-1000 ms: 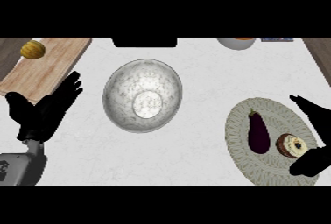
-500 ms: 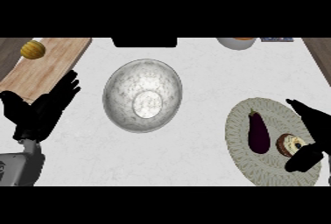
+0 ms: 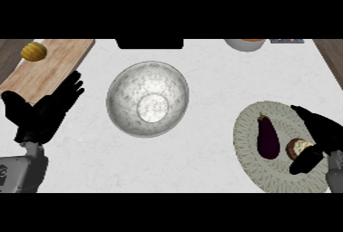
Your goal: Pick the cupcake from the placemat and place it in the bowl
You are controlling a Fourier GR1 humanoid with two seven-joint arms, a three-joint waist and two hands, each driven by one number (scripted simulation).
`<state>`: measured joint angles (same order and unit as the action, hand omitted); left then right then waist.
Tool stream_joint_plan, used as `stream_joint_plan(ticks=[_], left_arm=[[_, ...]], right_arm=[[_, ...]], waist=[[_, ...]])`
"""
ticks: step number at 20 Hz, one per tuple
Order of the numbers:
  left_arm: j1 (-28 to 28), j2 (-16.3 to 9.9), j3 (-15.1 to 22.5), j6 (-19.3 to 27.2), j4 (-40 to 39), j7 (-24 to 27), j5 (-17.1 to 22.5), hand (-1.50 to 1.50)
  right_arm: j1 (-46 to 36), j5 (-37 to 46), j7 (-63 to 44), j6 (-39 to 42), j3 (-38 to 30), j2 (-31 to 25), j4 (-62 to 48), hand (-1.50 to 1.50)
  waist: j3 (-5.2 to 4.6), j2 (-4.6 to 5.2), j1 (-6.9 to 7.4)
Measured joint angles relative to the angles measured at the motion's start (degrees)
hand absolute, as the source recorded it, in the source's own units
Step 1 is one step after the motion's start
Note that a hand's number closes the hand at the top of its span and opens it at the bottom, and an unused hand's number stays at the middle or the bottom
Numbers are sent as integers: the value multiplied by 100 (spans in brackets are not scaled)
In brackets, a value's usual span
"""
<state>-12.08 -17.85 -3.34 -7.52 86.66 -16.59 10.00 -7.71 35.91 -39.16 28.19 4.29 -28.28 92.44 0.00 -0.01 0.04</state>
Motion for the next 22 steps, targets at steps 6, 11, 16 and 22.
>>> stream_joint_plan(ticks=[6, 11, 16, 22], left_arm=[[-158, 41, -172, -148, -209, 29, -50, 0], [-116, 152, -181, -187, -279, 166, -216, 0], [-77, 260, -209, -184, -132, 29, -287, 0], [3, 287, -305, -291, -27, -38, -270, 0]], right_arm=[[-82, 323, 329, -17, -155, 111, -468, -150], [-210, 600, 698, -232, -258, 248, -1067, -150], [-340, 833, 1004, -404, -380, 377, -1593, -150], [-454, 1091, 1458, -649, -430, 434, -2063, 150]], waist=[[-1, 1, -2], [0, 2, 2], [1, 3, 7], [-5, -2, 8]])
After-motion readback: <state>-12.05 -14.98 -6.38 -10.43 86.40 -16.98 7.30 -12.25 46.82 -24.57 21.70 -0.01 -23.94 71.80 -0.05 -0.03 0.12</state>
